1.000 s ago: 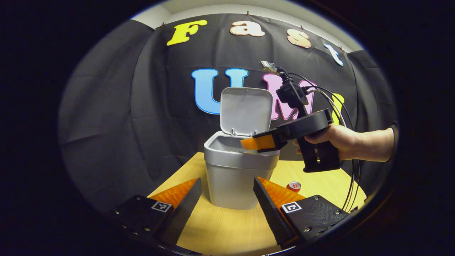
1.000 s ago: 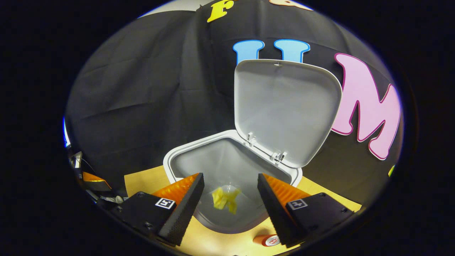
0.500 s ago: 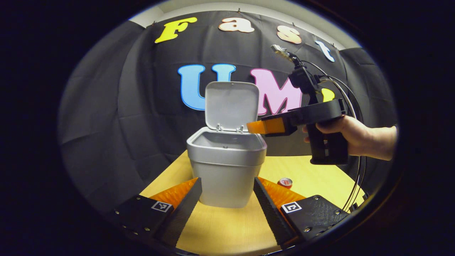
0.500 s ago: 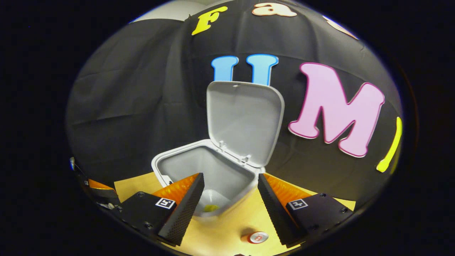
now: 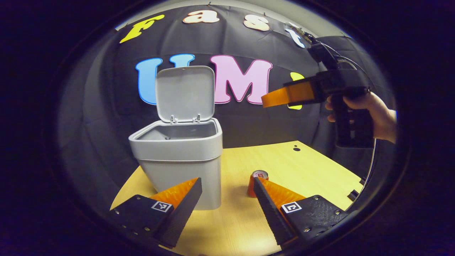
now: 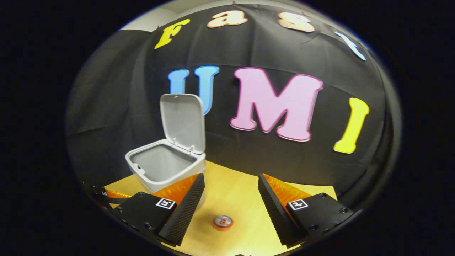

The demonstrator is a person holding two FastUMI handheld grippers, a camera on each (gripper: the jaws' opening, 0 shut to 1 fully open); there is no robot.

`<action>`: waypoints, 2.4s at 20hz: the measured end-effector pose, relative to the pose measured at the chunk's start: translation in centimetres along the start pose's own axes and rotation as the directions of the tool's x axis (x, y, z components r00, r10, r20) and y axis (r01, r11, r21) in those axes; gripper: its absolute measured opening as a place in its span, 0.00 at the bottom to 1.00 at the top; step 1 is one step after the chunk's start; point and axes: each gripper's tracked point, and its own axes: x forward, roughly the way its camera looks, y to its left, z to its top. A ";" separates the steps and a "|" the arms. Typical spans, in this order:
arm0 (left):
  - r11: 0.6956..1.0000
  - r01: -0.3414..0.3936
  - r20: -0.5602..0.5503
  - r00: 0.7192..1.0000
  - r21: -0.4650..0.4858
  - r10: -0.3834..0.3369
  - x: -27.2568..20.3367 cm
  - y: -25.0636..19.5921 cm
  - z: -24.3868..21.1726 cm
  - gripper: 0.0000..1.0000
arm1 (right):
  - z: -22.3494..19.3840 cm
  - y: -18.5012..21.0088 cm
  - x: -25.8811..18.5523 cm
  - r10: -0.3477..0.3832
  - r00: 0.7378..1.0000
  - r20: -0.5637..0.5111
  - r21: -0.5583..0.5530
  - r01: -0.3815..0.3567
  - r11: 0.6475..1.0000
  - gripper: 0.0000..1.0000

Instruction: Press the lid of the desktop garbage bin to open it, pick up the crumpled paper on the desktop and throw it into the bin, then pick up the pop can on the desktop and drop it into the bin, and finally close the garbage bin lid.

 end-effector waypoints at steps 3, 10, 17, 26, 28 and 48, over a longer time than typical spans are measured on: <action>0.997 0.067 -0.019 0.998 0.024 -0.067 3.7 -2.2 -1.2 0.96 | -0.3 -5.4 -3.2 -0.156 0.986 0.054 -0.019 0.157 0.987 0.98; 0.989 0.144 -0.084 0.986 0.011 -0.143 10.7 -6.1 -6.1 0.96 | -3.4 -11.3 -8.9 -0.345 0.935 0.077 0.056 0.341 0.938 0.98; 0.987 0.154 -0.110 0.983 0.042 -0.148 16.1 -8.2 -9.3 0.96 | -10.7 -12.8 -10.2 -0.376 0.926 -0.035 0.078 0.378 0.923 0.98; 0.989 0.136 -0.127 0.984 0.050 -0.129 19.6 -8.6 -10.6 0.96 | -14.0 -13.7 -9.3 -0.354 0.930 -0.103 0.087 0.363 0.928 0.98; 0.990 0.133 -0.131 0.983 0.042 -0.126 20.1 -8.6 -10.9 0.96 | -14.3 -13.7 -9.2 -0.351 0.930 -0.110 0.094 0.362 0.928 0.98; 0.986 0.168 -0.135 0.976 -0.025 -0.169 20.4 -8.9 -10.2 0.86 | -16.1 -12.8 -8.1 -0.302 0.936 -0.179 0.107 0.324 0.940 0.98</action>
